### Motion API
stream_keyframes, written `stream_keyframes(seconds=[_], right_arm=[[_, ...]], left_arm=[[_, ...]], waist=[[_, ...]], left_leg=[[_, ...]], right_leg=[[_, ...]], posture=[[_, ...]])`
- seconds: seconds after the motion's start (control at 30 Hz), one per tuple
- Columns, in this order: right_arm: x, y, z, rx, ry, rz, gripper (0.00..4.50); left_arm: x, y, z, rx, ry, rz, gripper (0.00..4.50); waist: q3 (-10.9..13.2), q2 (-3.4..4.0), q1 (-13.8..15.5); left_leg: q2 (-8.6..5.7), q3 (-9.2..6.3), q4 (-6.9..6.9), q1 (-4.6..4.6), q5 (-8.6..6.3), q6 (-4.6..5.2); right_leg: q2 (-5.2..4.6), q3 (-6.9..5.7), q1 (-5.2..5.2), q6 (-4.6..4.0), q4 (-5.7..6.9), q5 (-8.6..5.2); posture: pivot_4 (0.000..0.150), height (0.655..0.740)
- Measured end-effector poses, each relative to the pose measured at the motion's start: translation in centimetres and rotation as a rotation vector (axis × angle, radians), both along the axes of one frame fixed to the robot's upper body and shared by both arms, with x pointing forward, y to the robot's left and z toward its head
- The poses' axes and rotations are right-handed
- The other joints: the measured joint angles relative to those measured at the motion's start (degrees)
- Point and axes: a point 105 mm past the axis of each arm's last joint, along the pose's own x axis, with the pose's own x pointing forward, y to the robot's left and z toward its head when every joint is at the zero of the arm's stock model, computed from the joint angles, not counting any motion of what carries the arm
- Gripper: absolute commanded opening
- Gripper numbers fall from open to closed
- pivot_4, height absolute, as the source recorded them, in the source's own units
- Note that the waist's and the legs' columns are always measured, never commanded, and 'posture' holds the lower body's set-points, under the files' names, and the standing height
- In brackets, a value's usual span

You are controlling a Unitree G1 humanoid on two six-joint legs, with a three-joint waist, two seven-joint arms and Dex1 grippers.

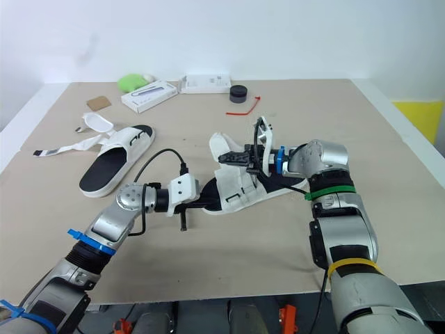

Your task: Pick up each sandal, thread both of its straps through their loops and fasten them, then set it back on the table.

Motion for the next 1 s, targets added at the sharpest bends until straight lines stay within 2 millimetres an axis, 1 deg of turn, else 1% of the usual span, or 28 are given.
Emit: stream_keyframes(seconds=[0.07, 0.13, 0.23, 0.27, 0.3, 0.33, 0.37, 0.4, 0.43, 0.5, 0.63, 0.73, 0.77, 0.87, 0.93, 0.97, 1.0], right_arm=[[0.6, -0.2, -0.3, -0.008, 0.003, -0.043, 0.05], [1.8, -0.6, -1.1, -0.037, 0.013, -0.137, 0.05], [2.7, -1.2, -1.6, -0.046, 0.017, -0.212, 0.05], [2.9, -1.4, -1.8, -0.051, 0.018, -0.233, 0.82], [3.0, -1.7, -1.9, -0.06, 0.011, -0.249, 1.13], [3.2, -1.9, -1.9, -0.07, -0.002, -0.265, 1.63], [3.4, -2.5, -2.2, -0.101, -0.008, -0.292, 1.99], [3.5, -2.9, -2.3, -0.108, -0.004, -0.305, 2.52], [3.5, -3.2, -2.4, -0.104, 0.003, -0.312, 2.95], [3.4, -3.3, -2.3, -0.094, 0.006, -0.307, 2.95], [2.9, -4.3, -1.8, -0.066, 0.014, -0.282, 2.95], [2.7, -5.4, -0.5, -0.024, -0.006, -0.284, 2.95], [2.7, -5.9, 0.2, -0.011, -0.023, -0.281, 2.95], [2.2, -7.5, 4.0, 0.029, -0.128, -0.257, 2.95], [1.4, -8.2, 6.1, 0.047, -0.19, -0.217, 2.95], [0.7, -8.8, 7.1, 0.044, -0.225, -0.186, 2.95], [0.0, -9.1, 7.6, 0.033, -0.249, -0.16, 2.95]], left_arm=[[0.0, 0.0, 0.0, -0.002, -0.001, 0.005, 0.0], [-0.1, 0.0, 0.1, -0.009, -0.008, 0.009, 0.0], [-0.1, -0.1, 0.2, -0.007, -0.006, 0.008, 0.0], [-0.2, -0.1, 0.1, -0.005, 0.0, 0.01, 0.0], [-0.2, 0.0, -0.1, -0.002, 0.006, 0.011, 0.0], [-0.3, 0.1, -0.3, 0.0, 0.011, 0.013, 0.0], [-0.4, 0.1, -0.4, 0.004, 0.016, 0.014, 0.0], [-0.4, 0.2, -0.5, 0.004, 0.02, 0.016, 0.0], [-0.4, 0.2, -0.4, 0.003, 0.016, 0.015, 0.0], [-0.4, 0.3, -0.4, 0.007, 0.016, 0.014, 0.0], [-0.6, 0.2, -0.3, 0.006, 0.016, -0.001, 0.0], [-0.6, 0.0, -0.2, 0.002, 0.014, -0.012, 0.0], [-0.7, -0.1, -0.2, 0.001, 0.014, -0.013, 0.0], [-0.6, -0.2, -0.1, -0.002, 0.012, -0.016, 0.0], [-0.6, -0.2, -0.1, -0.004, 0.012, -0.016, 0.0], [-0.5, -0.4, -0.1, -0.007, 0.012, -0.017, 0.0], [-0.4, -0.4, -0.1, -0.012, 0.016, -0.014, 0.0]], waist=[[-0.01, 0.01, -0.01], [-0.07, 0.01, -0.03], [-0.22, 0.02, -0.15], [-0.25, -0.01, -0.16], [-0.25, 0.0, -0.13], [-0.25, 0.0, -0.13], [-0.25, 0.0, -0.13], [-0.25, 0.0, -0.14], [-0.25, 0.01, -0.16], [-0.26, 0.06, -0.18], [-0.25, 0.21, -0.13], [-0.2, 0.31, 0.12], [-0.19, 0.34, 0.2], [-0.15, 0.41, 0.29], [-0.15, 0.41, 0.3], [-0.15, 0.41, 0.33], [-0.16, 0.4, 0.33]], left_leg=[[0.0, 0.0, -0.01, 0.02, 0.0, 0.0], [0.0, 0.0, -0.01, 0.08, 0.0, 0.0], [0.0, 0.0, 0.03, 0.31, 0.0, 0.0], [0.0, 0.0, 0.06, 0.45, 0.01, 0.02], [-0.01, 0.0, 0.09, 0.51, 0.01, 0.02], [-0.02, 0.0, 0.09, 0.53, 0.01, 0.02], [-0.03, 0.0, 0.09, 0.52, 0.0, 0.0], [-0.05, 0.01, 0.09, 0.46, -0.01, -0.02], [-0.06, 0.03, 0.08, 0.4, 0.01, 0.0], [-0.06, 0.03, 0.08, 0.4, 0.12, 0.17], [-0.05, 0.03, 0.04, 0.2, 0.16, 0.23], [-0.08, 0.03, 0.01, -0.04, 0.15, 0.22], [-0.1, 0.03, 0.0, -0.08, 0.15, 0.22], [-0.12, 0.03, -0.01, -0.08, 0.14, 0.2], [-0.12, 0.03, -0.01, -0.08, 0.14, 0.2], [-0.12, 0.03, -0.01, -0.08, 0.14, 0.2], [-0.11, 0.03, 0.0, -0.07, 0.13, 0.18]], right_leg=[[0.01, 0.0, 0.01, 0.0, 0.01, 0.0], [0.01, 0.0, 0.07, -0.03, 0.01, -0.01], [0.01, 0.0, 0.3, -0.2, 0.0, -0.05], [0.0, 0.0, 0.48, -0.2, 0.0, -0.04], [-0.01, 0.0, 0.56, -0.2, -0.01, -0.04], [-0.02, 0.01, 0.54, -0.2, -0.02, -0.05], [-0.03, 0.01, 0.47, -0.2, -0.04, -0.05], [-0.06, 0.01, 0.38, -0.21, -0.05, -0.04], [-0.09, 0.02, 0.46, -0.24, -0.04, -0.02], [-0.08, 0.03, 0.48, -0.26, -0.03, 0.04], [-0.04, 0.02, 0.33, -0.2, 0.0, -0.01], [-0.05, 0.05, 0.19, -0.07, -0.01, -0.1], [-0.06, 0.05, 0.16, -0.05, -0.01, -0.12], [-0.07, 0.06, 0.14, -0.1, -0.01, -0.19], [-0.07, 0.06, 0.12, -0.11, -0.01, -0.2], [-0.07, 0.06, 0.12, -0.12, -0.01, -0.2], [-0.08, 0.06, 0.13, -0.12, -0.01, -0.21]], posture=[[0.15, 0.74], [0.15, 0.74], [0.15, 0.74], [0.15, 0.74], [0.15, 0.74], [0.15, 0.74], [0.15, 0.74], [0.15, 0.74], [0.15, 0.74], [0.15, 0.74], [0.15, 0.74], [0.15, 0.74], [0.15, 0.74], [0.15, 0.74], [0.15, 0.74], [0.15, 0.74], [0.15, 0.74]])
